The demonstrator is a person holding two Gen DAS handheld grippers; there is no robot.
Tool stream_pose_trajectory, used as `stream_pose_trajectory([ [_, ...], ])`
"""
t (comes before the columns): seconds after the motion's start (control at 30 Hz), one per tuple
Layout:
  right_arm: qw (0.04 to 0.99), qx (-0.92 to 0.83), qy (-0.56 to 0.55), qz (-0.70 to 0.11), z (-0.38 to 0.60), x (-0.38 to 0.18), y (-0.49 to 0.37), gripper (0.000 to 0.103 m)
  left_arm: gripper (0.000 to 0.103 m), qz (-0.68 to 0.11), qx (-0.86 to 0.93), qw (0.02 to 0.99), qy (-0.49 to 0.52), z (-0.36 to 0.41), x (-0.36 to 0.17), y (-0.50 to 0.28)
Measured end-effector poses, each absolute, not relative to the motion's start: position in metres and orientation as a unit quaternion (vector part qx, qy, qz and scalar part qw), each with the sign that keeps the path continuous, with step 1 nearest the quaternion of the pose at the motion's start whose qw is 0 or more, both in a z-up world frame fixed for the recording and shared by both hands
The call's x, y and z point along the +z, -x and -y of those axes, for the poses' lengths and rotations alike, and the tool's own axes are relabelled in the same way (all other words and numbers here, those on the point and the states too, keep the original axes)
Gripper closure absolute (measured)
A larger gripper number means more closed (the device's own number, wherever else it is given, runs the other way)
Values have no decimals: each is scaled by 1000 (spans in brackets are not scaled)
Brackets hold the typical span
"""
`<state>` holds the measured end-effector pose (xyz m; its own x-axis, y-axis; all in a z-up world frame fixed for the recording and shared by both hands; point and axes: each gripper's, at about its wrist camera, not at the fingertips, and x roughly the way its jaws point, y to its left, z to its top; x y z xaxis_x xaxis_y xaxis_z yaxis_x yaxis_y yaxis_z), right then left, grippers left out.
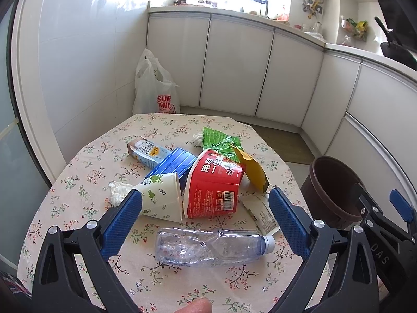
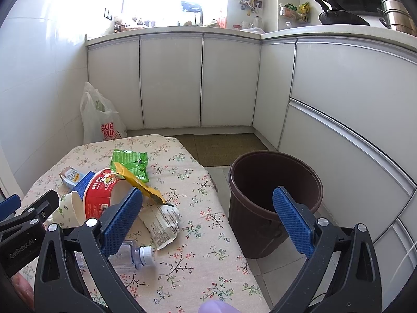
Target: Collect trash
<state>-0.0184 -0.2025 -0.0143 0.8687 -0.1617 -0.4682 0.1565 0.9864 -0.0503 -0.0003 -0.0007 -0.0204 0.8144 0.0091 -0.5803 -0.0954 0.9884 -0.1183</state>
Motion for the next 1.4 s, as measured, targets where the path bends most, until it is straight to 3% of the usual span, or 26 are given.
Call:
stream_pose_trajectory([
  [0.6, 915, -61, -82, -390, 219, -22, -37, 7, 8, -388, 84, 915, 79, -26, -39, -38],
  [0.8, 924, -46, -38, -378, 205, -2, -66, 7, 8, -428, 81, 896, 88, -43, -15, -96],
  [1.07, 913, -17, -29, -406, 203, -30, -82, 7, 8, -507, 71, 849, 129, -58, -10, -202],
  [1.2, 912, -13, -17, -410, 202, -32, -87, 7, 7, -475, 65, 865, 151, -61, 5, -246],
  [1.3, 906, -6, -22, -422, 203, -33, -96, 7, 7, -558, 3, 823, 109, -49, -32, -296],
  [1.4, 907, -4, -31, -419, 205, -30, -104, 7, 7, -604, -9, 765, 225, -54, -75, -313],
])
